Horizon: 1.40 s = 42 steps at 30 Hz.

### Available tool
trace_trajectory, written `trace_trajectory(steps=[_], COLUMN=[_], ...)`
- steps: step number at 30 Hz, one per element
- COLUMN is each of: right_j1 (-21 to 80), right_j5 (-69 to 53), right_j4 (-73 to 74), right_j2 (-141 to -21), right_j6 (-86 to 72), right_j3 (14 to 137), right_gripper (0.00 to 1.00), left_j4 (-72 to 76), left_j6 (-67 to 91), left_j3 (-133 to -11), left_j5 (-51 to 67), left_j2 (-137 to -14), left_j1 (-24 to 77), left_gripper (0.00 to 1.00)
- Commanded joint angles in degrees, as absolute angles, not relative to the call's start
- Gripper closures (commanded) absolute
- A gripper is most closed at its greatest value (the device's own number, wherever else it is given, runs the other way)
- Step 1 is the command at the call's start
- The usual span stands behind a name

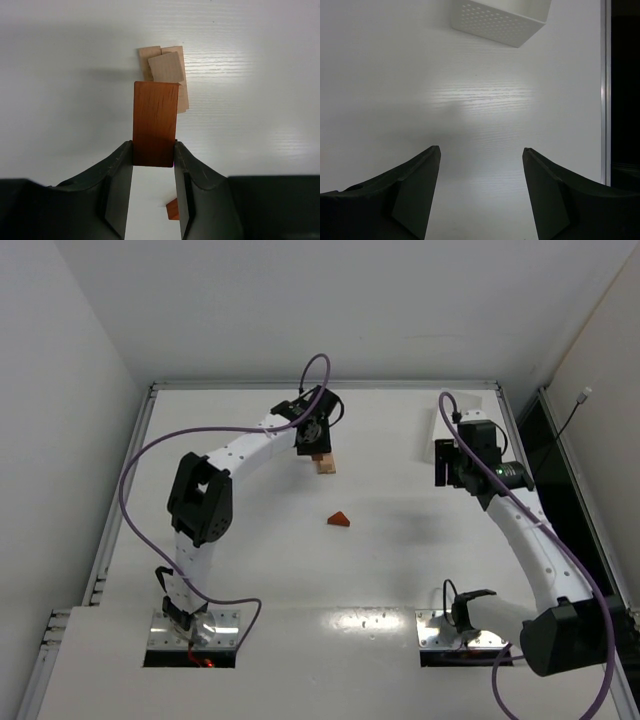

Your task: Build the wood block tower

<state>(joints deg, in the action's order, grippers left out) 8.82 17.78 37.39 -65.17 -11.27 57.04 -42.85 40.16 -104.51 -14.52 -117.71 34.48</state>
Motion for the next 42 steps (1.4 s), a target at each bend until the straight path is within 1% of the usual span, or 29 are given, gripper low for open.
trace_trajectory(steps=[1, 14, 20, 28, 42], right_j1=[8.53, 7.48, 6.94, 6.42, 5.89], right_j5=[15.47, 14.41, 13.36, 12.83, 11.78], right_j4=[36.39, 35.86, 35.86, 35.33, 34.8], right_j2=[-65.65, -66.18, -66.18, -66.71, -67.76], right_j6=[-12.66, -12.66, -12.66, -12.66, -12.66], right_j3=[59.23, 58.72, 58.18, 58.18, 58.18], right_gripper=[0.37, 0.39, 0.39, 0.41, 0.42], left_j4=[-43.07, -43.07, -42.54, -42.02, -41.4], left_j6=[41.48, 41.48, 41.48, 41.48, 41.48], left_j3=[-107.05, -111.35, -111.36, -111.36, -112.5], left_j5=[-16.7, -16.7, -15.56, -14.41, -13.27], left_j2=[-118.56, -123.48, -124.54, -125.07, -126.65], left_j1=[34.72, 34.72, 34.72, 35.24, 35.24], left_gripper=[1.0, 1.0, 1.0, 1.0, 1.0])
